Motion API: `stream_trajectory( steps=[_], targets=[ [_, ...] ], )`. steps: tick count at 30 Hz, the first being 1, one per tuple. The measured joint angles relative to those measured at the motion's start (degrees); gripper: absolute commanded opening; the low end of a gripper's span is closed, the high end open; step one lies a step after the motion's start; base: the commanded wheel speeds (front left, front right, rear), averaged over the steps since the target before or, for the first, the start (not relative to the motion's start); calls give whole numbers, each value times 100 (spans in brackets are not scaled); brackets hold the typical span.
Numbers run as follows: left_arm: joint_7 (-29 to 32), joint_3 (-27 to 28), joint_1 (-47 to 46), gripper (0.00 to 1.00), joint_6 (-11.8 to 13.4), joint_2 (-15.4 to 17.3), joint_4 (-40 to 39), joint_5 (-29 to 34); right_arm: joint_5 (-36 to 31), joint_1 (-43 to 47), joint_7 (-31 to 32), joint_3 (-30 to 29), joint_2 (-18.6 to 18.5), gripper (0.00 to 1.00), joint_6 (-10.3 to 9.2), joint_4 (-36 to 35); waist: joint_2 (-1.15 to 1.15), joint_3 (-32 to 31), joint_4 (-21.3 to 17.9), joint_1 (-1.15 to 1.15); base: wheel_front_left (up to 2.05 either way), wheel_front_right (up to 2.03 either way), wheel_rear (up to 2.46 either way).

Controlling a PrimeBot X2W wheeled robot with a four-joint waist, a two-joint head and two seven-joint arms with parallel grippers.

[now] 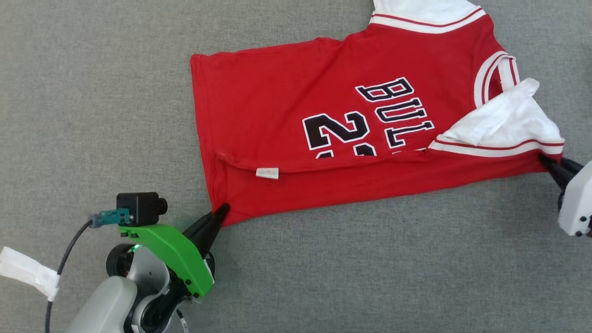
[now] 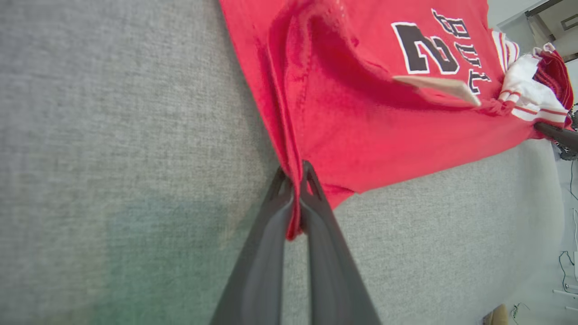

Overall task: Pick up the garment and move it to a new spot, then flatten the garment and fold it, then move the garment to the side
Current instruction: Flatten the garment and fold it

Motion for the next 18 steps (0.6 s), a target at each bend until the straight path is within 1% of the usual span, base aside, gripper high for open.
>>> stream_trajectory(
  steps=[2, 5, 7, 9, 11, 15, 16, 17, 18],
  targets=[
    [104, 20, 16, 0, -57, 156, -199, -21, 247, 3, 119, -87, -213, 0, 0, -208, 0, -79, 4, 0, 0, 0, 0],
    [278, 21, 169, 0, -129, 365, -617, -174, 637, 207, 469, -307, -565, 0, 1, -603, 0, -204, 8, 0, 0, 0, 0],
    [393, -24, 412, 0, -158, 480, -943, -267, 853, 612, 827, -481, -803, 0, 0, -822, 0, -281, 13, 0, 0, 0, 0],
    [478, -129, 697, 0, -160, 575, -1173, -282, 1007, 1066, 1087, -639, -904, 0, 0, -984, 0, -333, 19, 0, 0, 0, 0],
    [512, -261, 1045, 0, -134, 635, -1284, -277, 1122, 1502, 1217, -812, -866, 0, 0, -1118, 0, -355, 19, 0, 0, 0, 0],
    [393, -378, 1474, 0, -7, 591, -1280, -272, 1084, 2047, 1181, -899, -601, 0, -1, -1140, 0, -351, 8, 0, 0, 0, 0],
    [305, -366, 1528, 0, 51, 572, -1259, -238, 1037, 2118, 1125, -904, -538, 18, -1, -1131, 0, -358, 9, 0, 0, 0, 0],
    [229, -345, 1572, 30, 94, 548, -1243, -231, 990, 2142, 1053, -914, -479, 50, -1, -1116, 0, -366, 10, 0, 0, 0, 0],
    [179, -347, 1607, 100, 107, 546, -1234, -185, 935, 2172, 990, -920, -444, 100, -1, -1101, 0, -377, 11, 0, 0, 0, 0]
  ],
)
